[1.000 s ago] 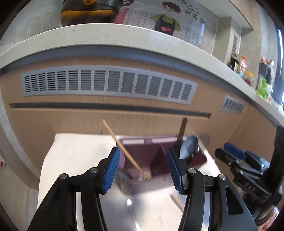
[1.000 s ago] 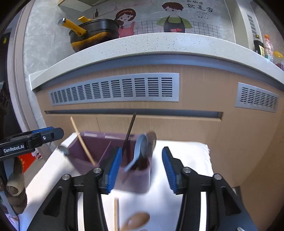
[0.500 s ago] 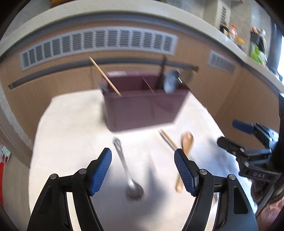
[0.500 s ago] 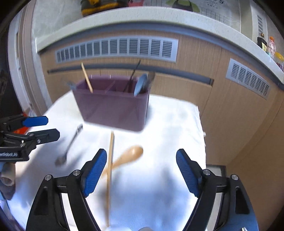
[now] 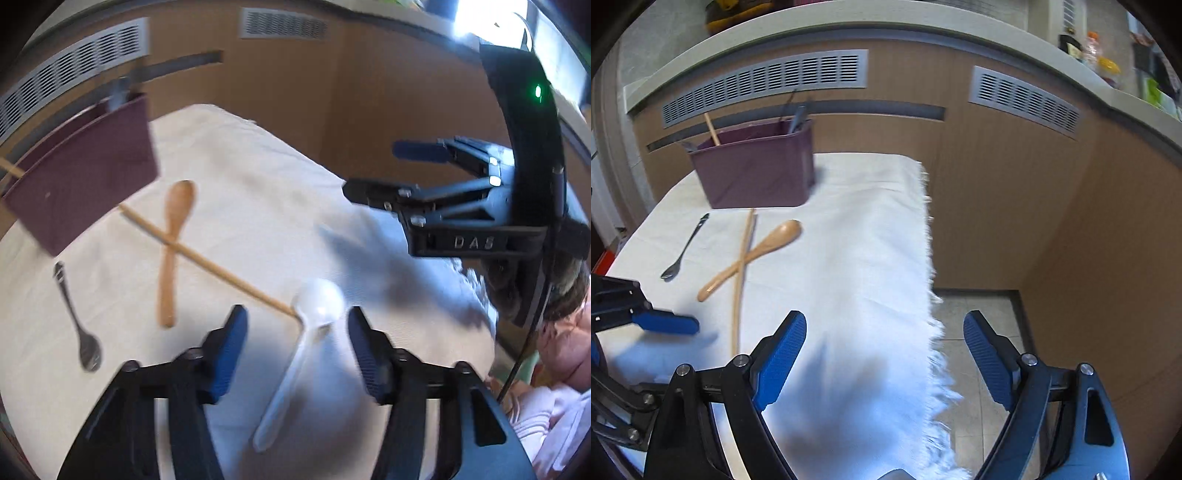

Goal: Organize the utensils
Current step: 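Grasp the white plastic spoon with the left gripper, then hold the white spoon with the left gripper while the right gripper grasps a wooden chopstick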

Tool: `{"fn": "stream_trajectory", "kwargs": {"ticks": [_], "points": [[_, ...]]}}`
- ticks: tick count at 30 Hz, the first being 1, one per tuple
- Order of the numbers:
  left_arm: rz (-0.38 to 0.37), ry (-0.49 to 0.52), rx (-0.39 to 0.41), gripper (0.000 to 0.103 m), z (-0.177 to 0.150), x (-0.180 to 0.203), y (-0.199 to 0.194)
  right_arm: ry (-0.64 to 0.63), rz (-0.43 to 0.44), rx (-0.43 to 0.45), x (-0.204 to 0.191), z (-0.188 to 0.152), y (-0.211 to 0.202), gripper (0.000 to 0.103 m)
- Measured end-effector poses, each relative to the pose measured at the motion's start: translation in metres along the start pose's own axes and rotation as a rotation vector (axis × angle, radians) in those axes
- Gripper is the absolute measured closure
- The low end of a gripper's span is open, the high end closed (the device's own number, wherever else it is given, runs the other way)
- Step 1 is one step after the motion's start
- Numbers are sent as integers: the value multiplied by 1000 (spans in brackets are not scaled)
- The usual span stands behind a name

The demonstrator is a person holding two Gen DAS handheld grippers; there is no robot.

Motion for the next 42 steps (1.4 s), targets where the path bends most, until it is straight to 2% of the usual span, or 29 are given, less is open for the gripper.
{"fn": "stream_trajectory", "kwargs": {"ticks": [3,8,9,12,16,20,23,25,29,31,33,35,38,40,42], "points": [[-26,41,-61,52,3,12,19,30,-31,12,16,-4,-7,18],[20,34,-124,52,7,8,41,79,-38,24,32,-7,-10,18],[26,34,-124,54,8,9,41,84,-40,27,33,-7,-10,18],[65,22,-126,72,11,8,42,95,-35,30,34,-6,-8,18],[47,-42,-112,73,12,0,36,90,-22,31,28,-4,-7,18],[52,-104,-49,73,6,-12,9,72,-23,29,20,2,-6,17],[76,-183,26,74,0,-35,-22,30,-31,34,9,9,-5,11],[123,-251,81,74,-9,-59,-48,-18,-35,52,-4,18,-4,7],[239,-351,171,76,-21,-104,-85,-113,-41,61,-37,35,9,7],[293,-419,237,76,-28,-126,-107,-145,-10,53,-55,44,18,7],[332,-461,281,76,-31,-141,-120,-156,70,18,-77,50,30,7],[340,-507,315,76,-36,-154,-130,-169,118,-12,-94,56,44,8],[347,-521,322,76,-45,-162,-132,-212,139,-48,-117,63,66,20],[344,-538,314,76,-52,-168,-130,-215,150,-87,-126,64,81,36],[338,-551,299,76,-62,-173,-127,-194,157,-125,-130,64,93,46]]}}
Point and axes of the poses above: each gripper's, at about its wrist camera, not at the fingertips, and y roughly the way its jaws point, x to its right, z to its top, the point moved 6 cm from there along y, roughly the way its jaws point, and after that the axes turned 5 degrees about x, right-handed, at the moved point
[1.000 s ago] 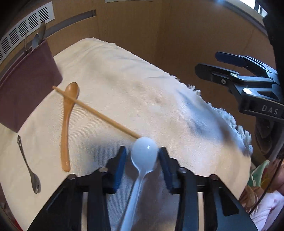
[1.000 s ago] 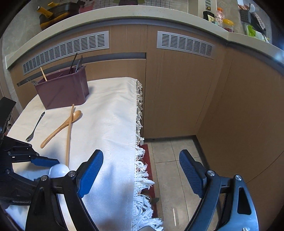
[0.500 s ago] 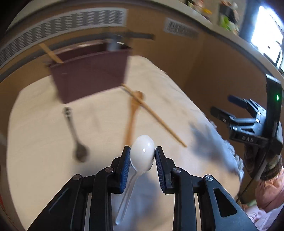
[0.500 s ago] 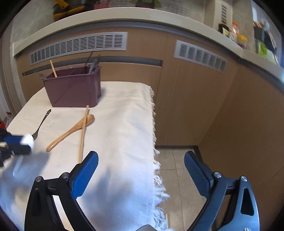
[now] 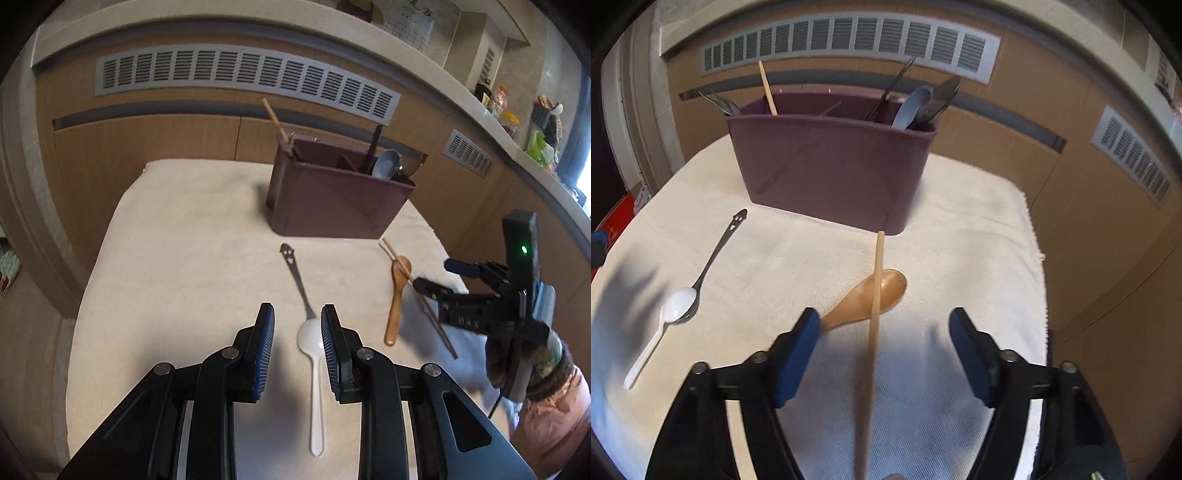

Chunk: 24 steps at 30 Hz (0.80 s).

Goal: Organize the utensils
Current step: 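Hold the white spoon with the left gripper while the right gripper grasps a wooden chopstick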

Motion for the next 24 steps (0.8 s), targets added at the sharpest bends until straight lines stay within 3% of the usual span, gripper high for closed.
{"fn": "stream_trajectory", "kwargs": {"ticks": [5,6,7,8,14,18,24], "points": [[-1,-26,-57,76,-17,-10,15,88,63,-70,2,-5,18,62],[-2,-31,-69,75,-20,-11,17,93,82,-72,1,-6,17,73],[-2,-37,-82,75,-22,-12,20,80,87,-78,-2,-7,14,91],[-3,-38,-88,75,-23,-12,20,67,83,-87,-3,-9,12,98],[-34,10,-152,71,-27,1,29,63,99,-51,1,-21,-20,99],[-58,92,-240,63,-32,20,42,70,107,-12,7,-29,-43,99],[-24,206,-348,55,-26,37,69,72,114,0,13,-40,-51,98]]}}
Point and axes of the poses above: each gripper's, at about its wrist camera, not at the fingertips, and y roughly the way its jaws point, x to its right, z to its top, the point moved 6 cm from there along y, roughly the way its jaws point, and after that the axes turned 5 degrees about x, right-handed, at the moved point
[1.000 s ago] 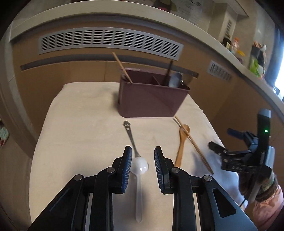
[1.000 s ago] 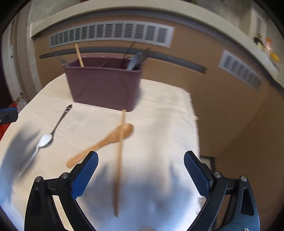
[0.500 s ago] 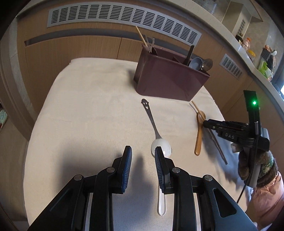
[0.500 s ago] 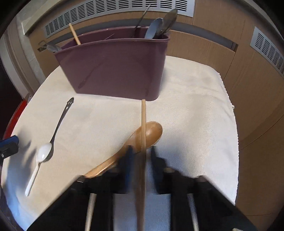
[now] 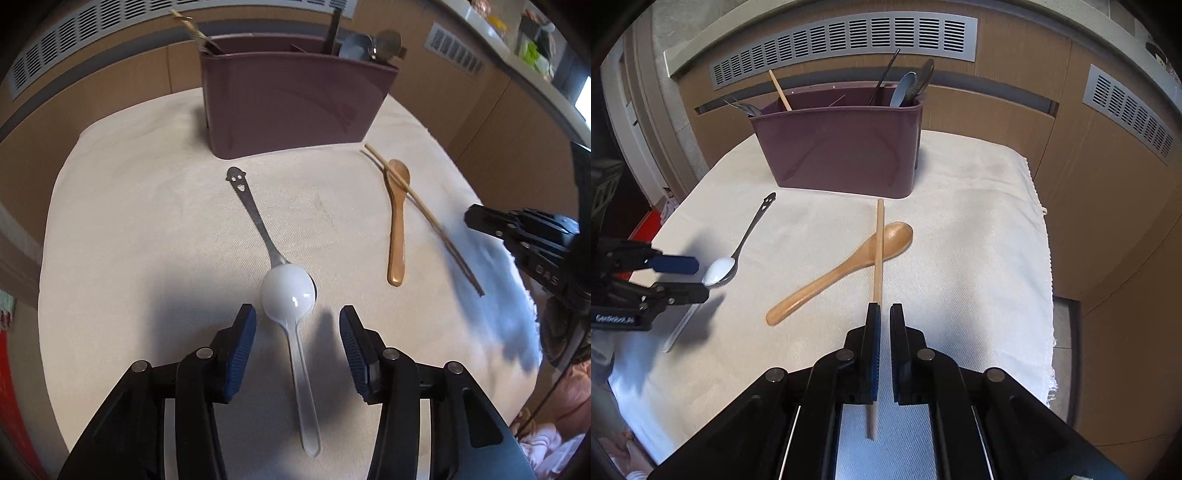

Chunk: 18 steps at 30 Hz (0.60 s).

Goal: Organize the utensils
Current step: 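Hold the white spoon with the left gripper while the right gripper grasps a wooden chopstick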

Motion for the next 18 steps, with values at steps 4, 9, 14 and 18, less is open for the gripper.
{"fn": "stream_trajectory", "kwargs": {"ticks": [4,9,14,18], "points": [[39,29,-67,56,6,4,20,-5,-27,-1,6,-6,3,96],[98,102,-26,69,7,14,23,5,-11,0,8,-7,4,74],[97,53,123,69,14,15,-7,-18,6,17,-2,9,12,68],[82,-22,263,69,24,10,-35,-29,20,-39,-9,25,40,67]]}}
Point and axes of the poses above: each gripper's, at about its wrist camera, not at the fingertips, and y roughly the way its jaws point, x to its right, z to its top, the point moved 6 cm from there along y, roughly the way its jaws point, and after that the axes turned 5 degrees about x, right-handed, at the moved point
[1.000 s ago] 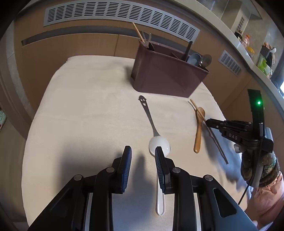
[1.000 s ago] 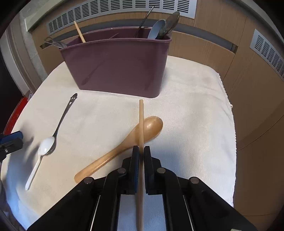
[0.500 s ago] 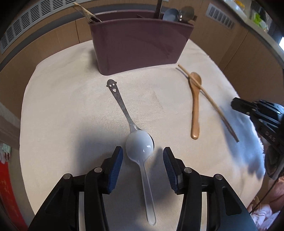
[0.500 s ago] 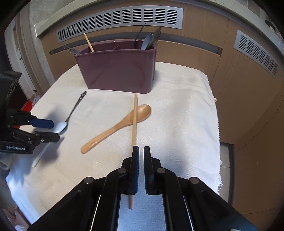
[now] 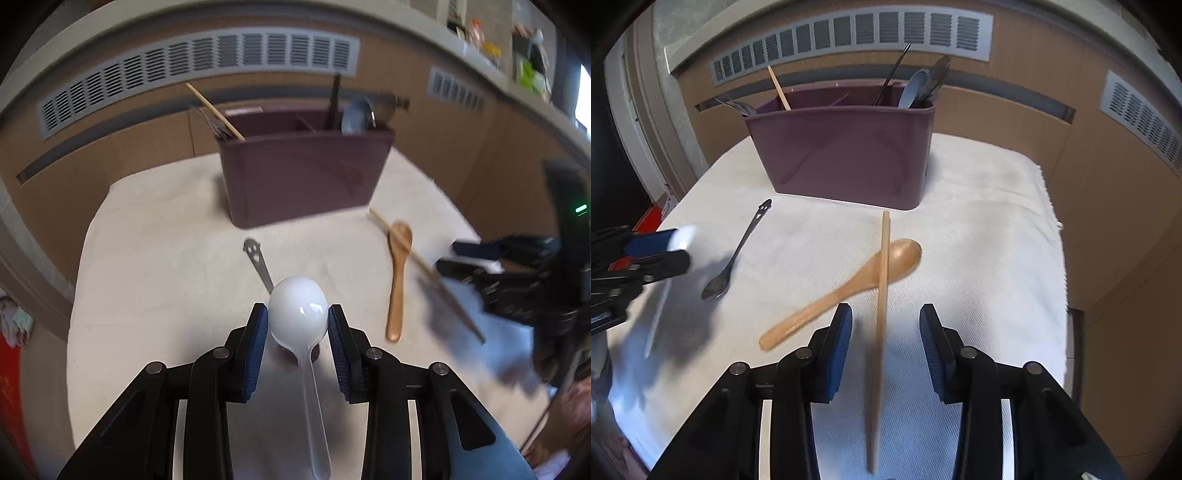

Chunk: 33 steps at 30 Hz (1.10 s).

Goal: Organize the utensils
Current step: 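Hold the white spoon with the left gripper while the right gripper grasps a wooden chopstick, then lift the white spoon and chopstick over the caddy and release both into it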

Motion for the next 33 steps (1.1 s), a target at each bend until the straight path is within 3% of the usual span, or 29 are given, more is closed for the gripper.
{"fn": "stream_trajectory", "kwargs": {"ticks": [5,8,9,10,13,18,26,30,33], "points": [[-60,-146,67,69,3,-22,-16,-32,14,-80,-5,5,27,69],[-63,-169,70,69,1,-30,-15,-56,33,-118,-9,3,35,77],[-64,-172,70,69,-1,-30,-14,-75,35,-123,-11,3,34,83],[-67,-180,69,69,-3,-33,-13,-92,37,-130,-13,2,33,97],[-76,-199,68,69,-7,-34,-13,-111,18,-135,-18,-1,25,98],[-79,-201,102,69,-3,-33,-27,-58,-8,-20,-14,4,-13,98],[-46,-140,227,69,23,-12,-67,60,-11,255,-6,32,-92,98],[-26,-65,346,69,61,8,-101,59,-7,405,-9,67,-136,98],[1,-13,485,68,106,25,-137,40,-20,549,-11,104,-177,98]]}}
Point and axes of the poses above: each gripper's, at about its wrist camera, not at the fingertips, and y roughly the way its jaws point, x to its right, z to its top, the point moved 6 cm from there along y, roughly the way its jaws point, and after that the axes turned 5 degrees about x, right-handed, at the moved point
